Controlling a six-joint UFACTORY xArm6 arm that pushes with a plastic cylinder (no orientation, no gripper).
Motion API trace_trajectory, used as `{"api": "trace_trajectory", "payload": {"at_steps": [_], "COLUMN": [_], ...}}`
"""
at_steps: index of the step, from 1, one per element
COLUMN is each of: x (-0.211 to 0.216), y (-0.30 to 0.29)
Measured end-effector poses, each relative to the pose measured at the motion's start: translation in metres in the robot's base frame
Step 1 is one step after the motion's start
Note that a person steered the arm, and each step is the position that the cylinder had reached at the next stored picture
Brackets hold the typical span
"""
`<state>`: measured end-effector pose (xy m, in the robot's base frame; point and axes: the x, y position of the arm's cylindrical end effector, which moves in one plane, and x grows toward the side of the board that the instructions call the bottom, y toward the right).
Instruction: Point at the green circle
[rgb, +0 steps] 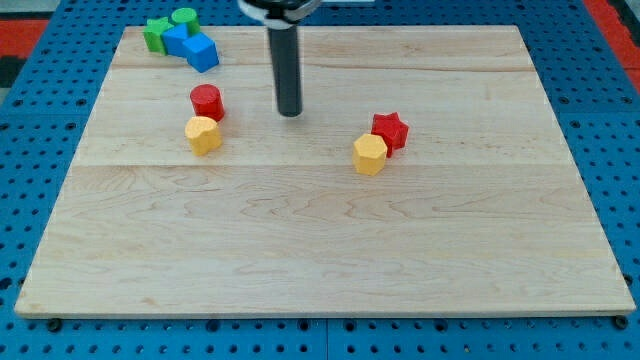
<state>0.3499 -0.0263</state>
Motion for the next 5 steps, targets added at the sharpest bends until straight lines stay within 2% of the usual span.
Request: {"api": "trace_trajectory", "payload": {"at_steps": [2,3,4,5], "x": [-0.079,-0.125,-0.153,-0.157], "y": [0.018,-0.005,-0.033,-0.054]}}
